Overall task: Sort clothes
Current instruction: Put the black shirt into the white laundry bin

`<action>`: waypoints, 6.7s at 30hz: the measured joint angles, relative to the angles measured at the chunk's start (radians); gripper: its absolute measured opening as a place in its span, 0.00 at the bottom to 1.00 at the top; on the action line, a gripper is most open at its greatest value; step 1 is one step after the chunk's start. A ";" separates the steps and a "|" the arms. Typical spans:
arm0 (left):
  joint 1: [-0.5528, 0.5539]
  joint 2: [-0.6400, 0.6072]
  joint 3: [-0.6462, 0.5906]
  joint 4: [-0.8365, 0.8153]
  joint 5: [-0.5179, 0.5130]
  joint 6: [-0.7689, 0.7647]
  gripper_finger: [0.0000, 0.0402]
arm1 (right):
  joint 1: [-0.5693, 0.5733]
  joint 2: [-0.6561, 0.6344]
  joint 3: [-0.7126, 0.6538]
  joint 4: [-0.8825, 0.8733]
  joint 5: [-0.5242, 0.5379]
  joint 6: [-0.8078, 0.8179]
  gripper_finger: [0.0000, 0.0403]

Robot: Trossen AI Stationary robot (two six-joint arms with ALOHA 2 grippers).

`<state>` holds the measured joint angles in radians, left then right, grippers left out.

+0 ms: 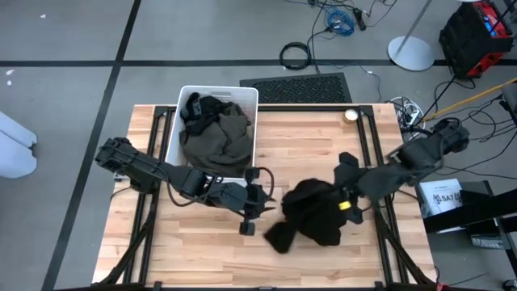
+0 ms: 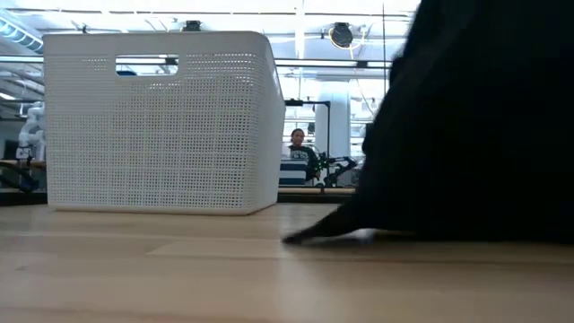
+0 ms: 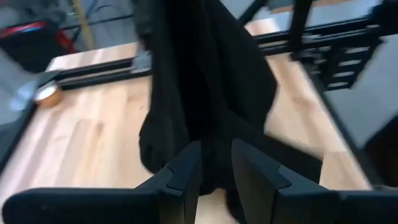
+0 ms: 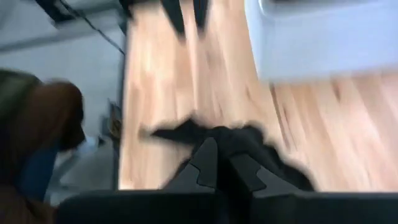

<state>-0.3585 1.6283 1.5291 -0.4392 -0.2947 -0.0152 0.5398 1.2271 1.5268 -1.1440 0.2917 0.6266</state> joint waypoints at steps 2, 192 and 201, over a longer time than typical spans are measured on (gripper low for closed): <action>0.000 0.000 0.000 0.019 0.062 0.020 0.25 | 0.015 -0.005 0.045 0.037 0.043 -0.046 0.00; 0.535 0.072 0.401 -0.017 0.423 -0.415 0.01 | 0.296 0.660 -0.494 0.443 0.627 0.774 0.48; 0.534 0.063 0.400 -0.016 0.424 -0.415 0.01 | 0.238 0.661 -0.505 0.575 0.652 0.689 0.50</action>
<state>0.1757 1.6909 1.9293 -0.4549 0.1295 -0.4297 0.7775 1.8877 1.0220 -0.5694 0.9435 1.3152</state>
